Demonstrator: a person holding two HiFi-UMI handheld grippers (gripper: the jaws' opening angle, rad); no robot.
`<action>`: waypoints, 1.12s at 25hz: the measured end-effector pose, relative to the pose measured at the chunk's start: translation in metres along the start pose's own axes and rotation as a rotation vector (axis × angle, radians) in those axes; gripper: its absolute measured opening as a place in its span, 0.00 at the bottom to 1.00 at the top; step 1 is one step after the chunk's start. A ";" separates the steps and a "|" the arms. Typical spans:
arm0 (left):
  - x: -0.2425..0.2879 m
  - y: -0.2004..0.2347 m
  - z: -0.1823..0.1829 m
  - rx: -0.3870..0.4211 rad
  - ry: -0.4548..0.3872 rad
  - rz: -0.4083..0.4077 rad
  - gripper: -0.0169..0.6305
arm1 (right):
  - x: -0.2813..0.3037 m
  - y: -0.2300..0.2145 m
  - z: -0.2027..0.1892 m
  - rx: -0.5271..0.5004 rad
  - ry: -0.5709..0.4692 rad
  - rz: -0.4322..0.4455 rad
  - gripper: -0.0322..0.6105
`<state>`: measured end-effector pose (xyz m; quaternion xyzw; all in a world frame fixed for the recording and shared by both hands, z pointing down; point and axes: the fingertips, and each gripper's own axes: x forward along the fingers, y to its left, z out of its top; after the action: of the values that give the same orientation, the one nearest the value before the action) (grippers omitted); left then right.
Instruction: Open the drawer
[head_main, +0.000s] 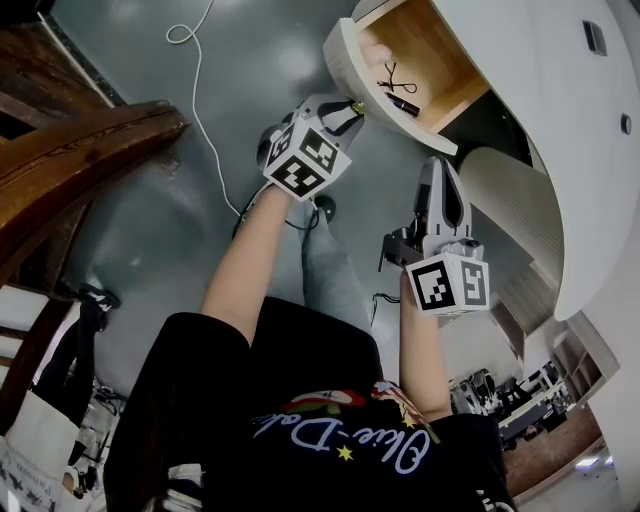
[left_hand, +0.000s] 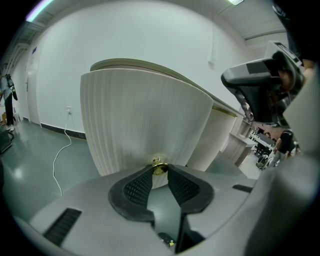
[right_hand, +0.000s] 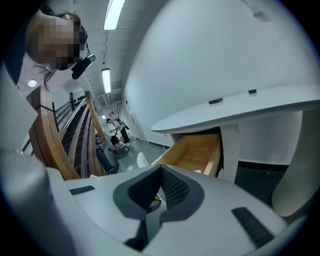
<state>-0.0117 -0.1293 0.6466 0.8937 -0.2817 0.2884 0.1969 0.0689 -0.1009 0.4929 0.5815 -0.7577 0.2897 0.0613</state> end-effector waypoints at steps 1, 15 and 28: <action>-0.001 0.000 0.000 0.000 0.000 0.000 0.18 | 0.000 0.001 0.000 -0.001 0.001 0.001 0.05; -0.010 -0.005 -0.011 0.001 0.004 -0.003 0.18 | -0.004 0.010 -0.006 -0.006 0.005 0.007 0.05; -0.025 -0.009 -0.025 0.001 0.009 0.009 0.18 | -0.014 0.022 -0.012 -0.009 0.002 0.021 0.05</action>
<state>-0.0328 -0.0994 0.6483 0.8913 -0.2844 0.2936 0.1964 0.0505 -0.0791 0.4887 0.5730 -0.7650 0.2875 0.0616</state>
